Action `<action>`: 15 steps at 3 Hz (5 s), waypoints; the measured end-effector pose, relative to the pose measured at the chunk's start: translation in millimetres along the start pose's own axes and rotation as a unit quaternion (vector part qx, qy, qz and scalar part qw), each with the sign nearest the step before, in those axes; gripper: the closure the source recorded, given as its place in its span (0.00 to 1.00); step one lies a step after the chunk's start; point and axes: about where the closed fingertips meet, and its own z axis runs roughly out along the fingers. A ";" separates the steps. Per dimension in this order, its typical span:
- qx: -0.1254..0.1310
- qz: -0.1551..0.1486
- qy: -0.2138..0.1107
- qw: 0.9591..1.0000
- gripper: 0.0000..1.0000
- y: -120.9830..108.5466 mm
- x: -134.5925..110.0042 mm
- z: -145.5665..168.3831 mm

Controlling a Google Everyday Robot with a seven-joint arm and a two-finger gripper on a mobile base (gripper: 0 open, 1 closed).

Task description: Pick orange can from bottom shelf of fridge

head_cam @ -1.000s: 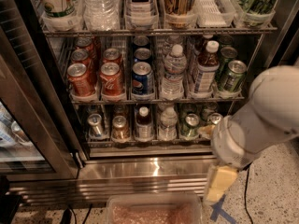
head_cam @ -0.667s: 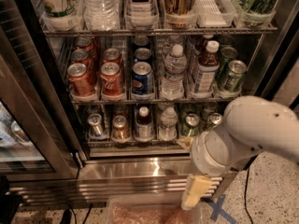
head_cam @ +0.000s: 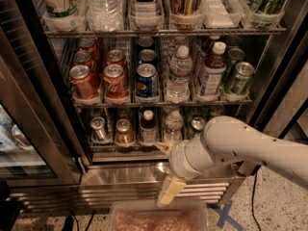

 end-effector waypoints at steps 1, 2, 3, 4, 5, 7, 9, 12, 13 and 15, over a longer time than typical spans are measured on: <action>0.004 -0.014 -0.036 0.999 0.00 -13.9 -10.5 17.7; 0.003 -0.015 -0.037 0.999 0.00 -13.4 -9.7 19.3; 0.009 -0.006 -0.034 0.999 0.00 -12.1 -9.2 21.0; 0.031 0.011 -0.069 0.997 0.00 -2.6 -8.5 44.3; 0.075 0.030 -0.101 0.992 0.00 -3.8 -12.4 72.4; 0.191 0.104 -0.151 0.964 0.00 -58.2 -18.7 98.6; 0.268 0.204 -0.163 0.927 0.00 -77.9 -33.7 100.2; 0.348 0.281 -0.174 0.877 0.00 -60.3 -57.1 104.9; 0.349 0.281 -0.174 0.877 0.00 -60.3 -57.0 104.9; 0.383 0.264 -0.193 0.864 0.00 -67.6 -58.4 121.7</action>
Offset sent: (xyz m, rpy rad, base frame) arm 0.0119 0.0155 -0.0041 0.0544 -0.0187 0.0236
